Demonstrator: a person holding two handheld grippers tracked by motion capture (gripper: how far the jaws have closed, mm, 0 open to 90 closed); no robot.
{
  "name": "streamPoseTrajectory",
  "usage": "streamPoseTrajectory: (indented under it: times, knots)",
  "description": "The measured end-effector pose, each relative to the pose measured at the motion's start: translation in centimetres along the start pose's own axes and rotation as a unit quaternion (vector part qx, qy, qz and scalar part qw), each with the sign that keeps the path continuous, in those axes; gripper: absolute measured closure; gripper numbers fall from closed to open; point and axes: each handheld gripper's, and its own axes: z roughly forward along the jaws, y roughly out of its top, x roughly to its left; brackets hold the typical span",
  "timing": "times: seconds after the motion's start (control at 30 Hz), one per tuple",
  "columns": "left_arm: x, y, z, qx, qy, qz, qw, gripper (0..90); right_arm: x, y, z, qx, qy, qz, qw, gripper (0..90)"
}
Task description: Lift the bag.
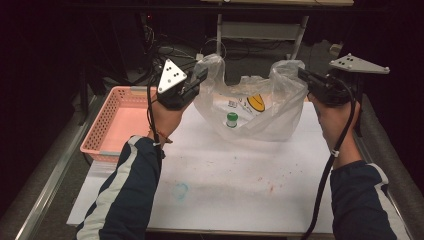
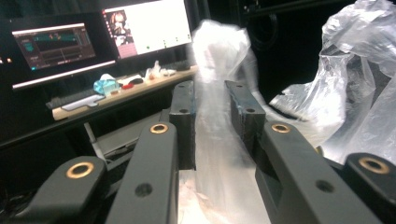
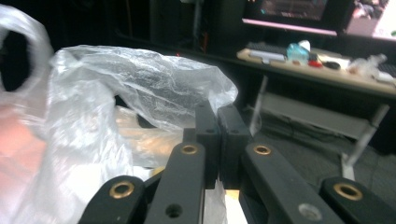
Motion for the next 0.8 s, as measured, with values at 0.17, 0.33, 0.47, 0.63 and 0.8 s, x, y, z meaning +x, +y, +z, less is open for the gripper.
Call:
streamPoseTrajectory:
  times: [0.17,0.33,0.47,0.63,0.8]
  knots:
    - [-0.2,-1.4,1.0,0.018,0.005,0.0,0.9998,65.6,-0.7,-1.6,1.3,0.024,-0.029,-0.004,0.9993,82.4]
    - [0.0,-2.0,1.4,0.029,0.016,-0.001,0.9995,60.9,-1.4,-2.3,1.4,0.041,-0.049,-0.005,0.998,53.8]
    - [0.3,-1.8,1.1,0.022,0.025,-0.005,0.9994,56.7,-1.5,-1.9,0.0,0.025,-0.062,-0.003,0.9978,38.2]
    - [0.4,-1.4,0.7,0.02,0.029,0.003,0.9994,54.9,-1.4,-0.9,-2.1,0.0,-0.046,-0.008,0.9989,27.9]
    - [0.7,-1.1,0.6,0.026,0.041,0.01,0.9988,55.1,-0.9,-0.5,-4.0,-0.02,-0.04,-0.017,0.9989,19.3]
